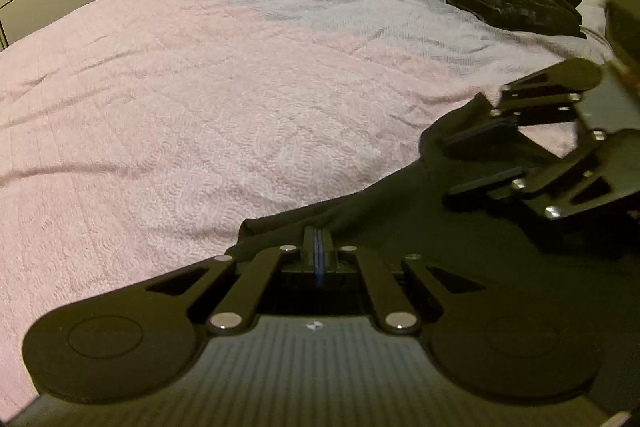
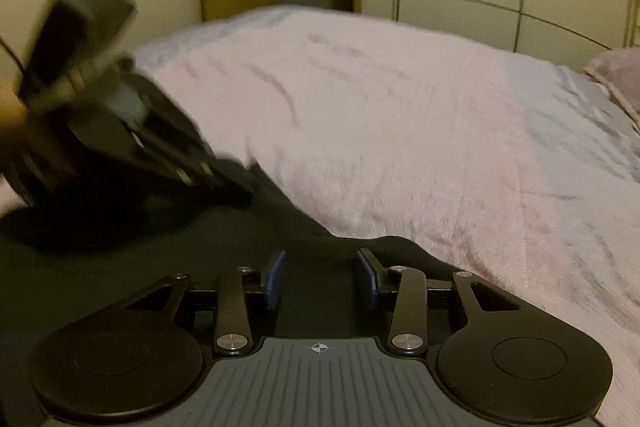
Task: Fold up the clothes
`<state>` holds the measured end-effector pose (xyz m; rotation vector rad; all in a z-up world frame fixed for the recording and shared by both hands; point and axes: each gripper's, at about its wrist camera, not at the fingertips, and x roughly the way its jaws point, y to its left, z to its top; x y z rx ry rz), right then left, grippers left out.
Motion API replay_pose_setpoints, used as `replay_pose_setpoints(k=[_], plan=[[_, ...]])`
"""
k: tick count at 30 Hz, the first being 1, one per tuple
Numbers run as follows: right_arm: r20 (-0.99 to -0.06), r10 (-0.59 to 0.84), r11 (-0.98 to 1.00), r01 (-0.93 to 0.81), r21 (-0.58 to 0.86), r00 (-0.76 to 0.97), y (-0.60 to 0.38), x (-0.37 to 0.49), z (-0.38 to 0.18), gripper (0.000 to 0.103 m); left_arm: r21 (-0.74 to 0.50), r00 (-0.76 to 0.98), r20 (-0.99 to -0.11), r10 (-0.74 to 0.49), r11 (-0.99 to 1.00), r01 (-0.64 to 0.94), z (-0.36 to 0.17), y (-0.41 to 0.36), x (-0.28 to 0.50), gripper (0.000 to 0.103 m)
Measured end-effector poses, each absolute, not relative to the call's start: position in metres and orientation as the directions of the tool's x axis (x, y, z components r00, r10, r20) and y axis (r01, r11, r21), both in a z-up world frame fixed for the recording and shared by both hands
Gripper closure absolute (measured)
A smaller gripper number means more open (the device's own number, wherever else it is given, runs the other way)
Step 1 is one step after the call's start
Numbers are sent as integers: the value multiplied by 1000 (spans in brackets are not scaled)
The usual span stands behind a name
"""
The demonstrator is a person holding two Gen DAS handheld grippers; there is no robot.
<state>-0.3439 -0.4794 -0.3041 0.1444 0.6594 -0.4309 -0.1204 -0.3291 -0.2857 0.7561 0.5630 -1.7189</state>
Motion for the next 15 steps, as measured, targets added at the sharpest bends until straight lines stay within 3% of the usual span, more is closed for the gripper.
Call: replay_pose_setpoints(k=[9, 11, 13, 15], plan=[[-663, -448, 803, 596, -4, 599, -502, -391, -298, 63, 31, -146, -727, -671, -245, 969, -277, -324, -124, 100], [-677, -469, 774, 633, -6, 567, -495, -404, -290, 63, 50, -122, -723, -680, -228, 972, -267, -313, -124, 97], [-654, -476, 766, 642, 21, 589, -476, -420, -277, 63, 73, -100, -710, -697, -213, 974, -255, -294, -122, 86], [-622, -465, 771, 633, 66, 630, -452, -432, -266, 63, 64, -102, -696, -711, -203, 977, -244, -269, -118, 86]])
